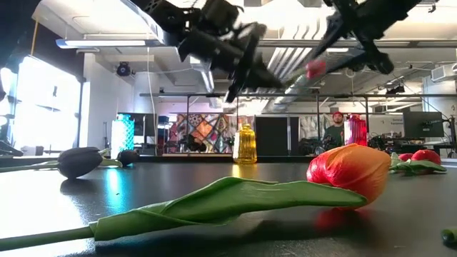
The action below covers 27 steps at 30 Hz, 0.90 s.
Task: Sort flowers into vase by color
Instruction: Put the top red flower into the red vase
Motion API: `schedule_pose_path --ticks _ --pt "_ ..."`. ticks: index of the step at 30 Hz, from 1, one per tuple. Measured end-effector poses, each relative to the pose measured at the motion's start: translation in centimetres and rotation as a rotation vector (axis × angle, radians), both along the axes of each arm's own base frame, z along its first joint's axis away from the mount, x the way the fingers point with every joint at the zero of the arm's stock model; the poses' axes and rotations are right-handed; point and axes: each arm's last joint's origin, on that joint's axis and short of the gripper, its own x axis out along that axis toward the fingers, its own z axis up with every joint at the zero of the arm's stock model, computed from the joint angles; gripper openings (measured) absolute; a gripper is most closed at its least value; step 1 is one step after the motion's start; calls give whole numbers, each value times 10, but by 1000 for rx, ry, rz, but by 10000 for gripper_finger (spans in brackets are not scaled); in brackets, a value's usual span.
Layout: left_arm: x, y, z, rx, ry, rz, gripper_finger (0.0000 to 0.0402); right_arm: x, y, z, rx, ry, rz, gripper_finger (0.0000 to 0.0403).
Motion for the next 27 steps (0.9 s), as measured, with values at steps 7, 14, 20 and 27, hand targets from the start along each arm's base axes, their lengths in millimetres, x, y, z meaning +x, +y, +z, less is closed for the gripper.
schedule_pose_path --ticks 7,14,20,27 --pt "6 0 26 -55 -255 -92 0 8 -3 17 -181 -141 -47 168" --pt "6 -2 25 -68 -257 -127 0 13 -5 29 -280 -226 -19 165" --pt "6 -3 26 -78 -261 -165 0 13 -10 28 -277 -212 -28 112" --pt "6 -4 25 -79 -254 -167 37 13 -13 27 -311 -175 16 11"
